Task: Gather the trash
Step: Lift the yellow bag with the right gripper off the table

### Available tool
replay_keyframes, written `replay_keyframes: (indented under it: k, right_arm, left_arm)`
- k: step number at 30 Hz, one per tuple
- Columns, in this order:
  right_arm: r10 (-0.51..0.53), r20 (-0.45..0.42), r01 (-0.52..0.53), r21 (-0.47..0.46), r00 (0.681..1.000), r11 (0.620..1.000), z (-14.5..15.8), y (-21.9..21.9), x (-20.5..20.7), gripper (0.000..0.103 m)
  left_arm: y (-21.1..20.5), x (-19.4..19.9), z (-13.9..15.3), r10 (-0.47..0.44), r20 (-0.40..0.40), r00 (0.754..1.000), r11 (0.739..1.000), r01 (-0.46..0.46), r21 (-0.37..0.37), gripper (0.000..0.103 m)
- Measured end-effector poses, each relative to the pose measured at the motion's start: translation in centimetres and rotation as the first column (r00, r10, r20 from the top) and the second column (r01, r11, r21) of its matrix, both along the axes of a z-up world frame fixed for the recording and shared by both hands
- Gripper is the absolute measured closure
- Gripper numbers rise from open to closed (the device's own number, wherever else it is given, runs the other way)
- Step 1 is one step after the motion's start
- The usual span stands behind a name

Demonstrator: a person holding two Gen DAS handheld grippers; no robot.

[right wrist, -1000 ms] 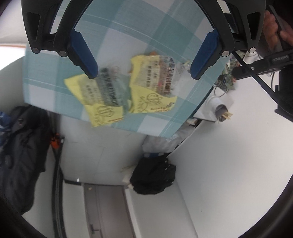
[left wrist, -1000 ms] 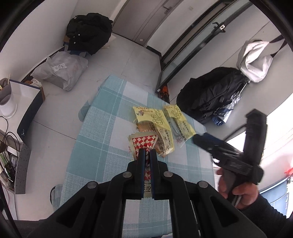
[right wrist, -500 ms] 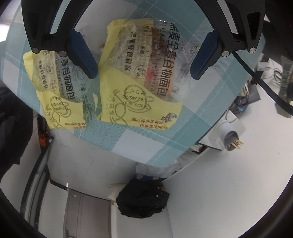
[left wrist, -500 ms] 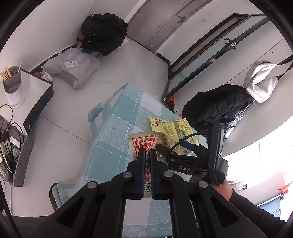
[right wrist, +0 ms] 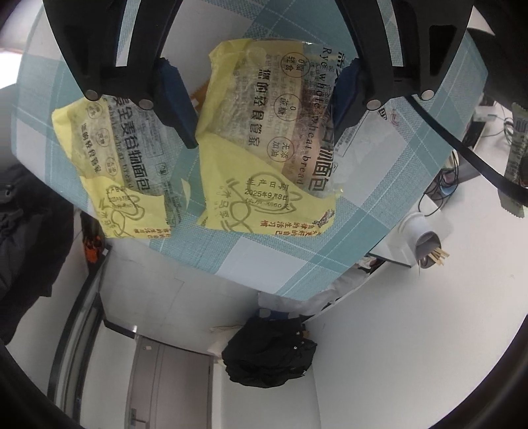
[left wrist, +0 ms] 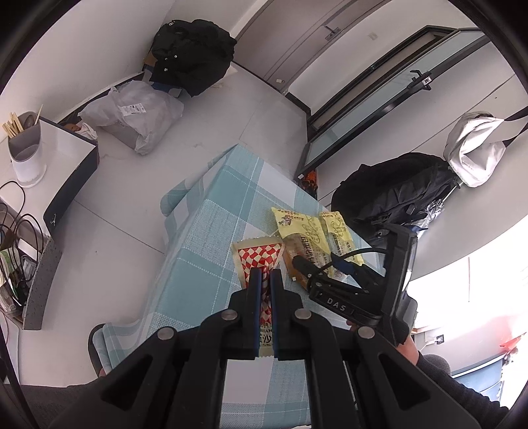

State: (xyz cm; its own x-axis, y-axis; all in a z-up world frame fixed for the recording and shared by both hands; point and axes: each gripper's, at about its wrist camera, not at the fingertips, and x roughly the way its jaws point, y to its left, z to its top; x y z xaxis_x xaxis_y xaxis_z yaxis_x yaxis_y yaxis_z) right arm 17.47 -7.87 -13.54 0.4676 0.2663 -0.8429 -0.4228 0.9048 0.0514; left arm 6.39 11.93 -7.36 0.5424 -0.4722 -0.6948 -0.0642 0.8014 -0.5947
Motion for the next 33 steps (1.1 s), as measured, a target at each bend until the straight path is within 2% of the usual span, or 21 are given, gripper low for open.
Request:
replay_keyframes:
  k: [4, 14, 22, 33]
  right_arm:
    - [-0.022, 0.027, 0.021, 0.022, 0.999, 1.0, 1.1, -0.8, -0.5, 0.03]
    - [-0.009, 0.084, 0.002, 0.075, 0.996, 0.997, 3.4, -1.7, -3.0, 0.031]
    - [-0.035, 0.138, 0.017, 0.127, 0.99, 0.992, 6.2, -3.8, -5.2, 0.032]
    - [-0.072, 0.226, 0.035, 0.164, 0.971, 0.986, 10.5, -7.2, -8.5, 0.032]
  left_arm:
    - [0.0, 0.2, -0.4, 0.0, -0.02, 1.0, 1.0, 0.0, -0.005, 0.102]
    - [-0.8, -0.3, -0.1, -0.013, -0.004, 1.0, 1.0, 0.013, 0.023, 0.102]
    - [-1.5, -0.6, 0.7, -0.012, 0.03, 0.999, 0.998, 0.01, 0.058, 0.102]
    - [-4.1, -1.0, 2.0, -0.059, 0.062, 0.996, 0.993, 0.053, 0.103, 0.102]
